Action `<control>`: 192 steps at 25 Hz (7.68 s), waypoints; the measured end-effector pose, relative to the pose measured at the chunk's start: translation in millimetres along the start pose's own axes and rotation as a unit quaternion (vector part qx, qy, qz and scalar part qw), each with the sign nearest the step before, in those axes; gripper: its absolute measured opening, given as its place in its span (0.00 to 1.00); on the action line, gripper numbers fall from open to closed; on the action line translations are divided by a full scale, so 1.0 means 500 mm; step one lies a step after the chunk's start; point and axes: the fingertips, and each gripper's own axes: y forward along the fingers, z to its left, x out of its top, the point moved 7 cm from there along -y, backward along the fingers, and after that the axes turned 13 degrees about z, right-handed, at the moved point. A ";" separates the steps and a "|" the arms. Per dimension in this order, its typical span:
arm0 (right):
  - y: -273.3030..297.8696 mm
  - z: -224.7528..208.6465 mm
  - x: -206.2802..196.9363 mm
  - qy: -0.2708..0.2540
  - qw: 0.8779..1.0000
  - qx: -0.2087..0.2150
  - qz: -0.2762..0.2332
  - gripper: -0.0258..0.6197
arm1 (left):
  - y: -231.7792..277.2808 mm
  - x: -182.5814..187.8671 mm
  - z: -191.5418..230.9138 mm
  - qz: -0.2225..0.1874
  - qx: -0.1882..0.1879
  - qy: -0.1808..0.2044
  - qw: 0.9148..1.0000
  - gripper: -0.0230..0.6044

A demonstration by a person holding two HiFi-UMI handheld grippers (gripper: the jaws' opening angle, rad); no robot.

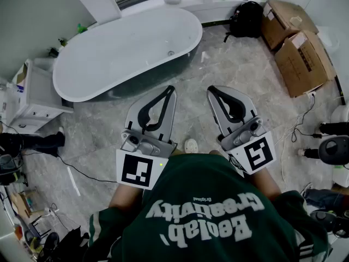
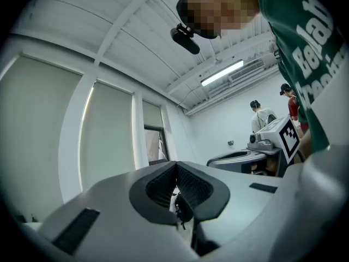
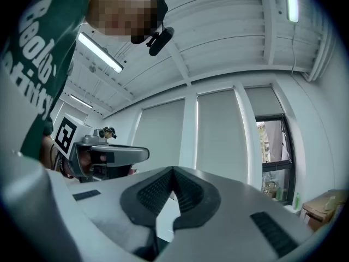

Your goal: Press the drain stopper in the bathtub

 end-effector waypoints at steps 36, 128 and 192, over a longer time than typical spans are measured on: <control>0.072 -0.073 -0.075 -0.011 0.998 0.043 0.051 0.05 | 0.105 -0.056 0.085 0.032 0.012 0.009 0.999 0.05; 1.039 -0.672 -0.522 0.075 0.969 0.169 0.165 0.05 | 0.889 -0.600 0.614 0.191 0.090 -0.096 0.973 0.05; 1.439 -0.532 -1.472 0.029 0.819 0.298 0.489 0.05 | 1.118 -1.381 0.662 0.293 0.159 -0.252 0.908 0.05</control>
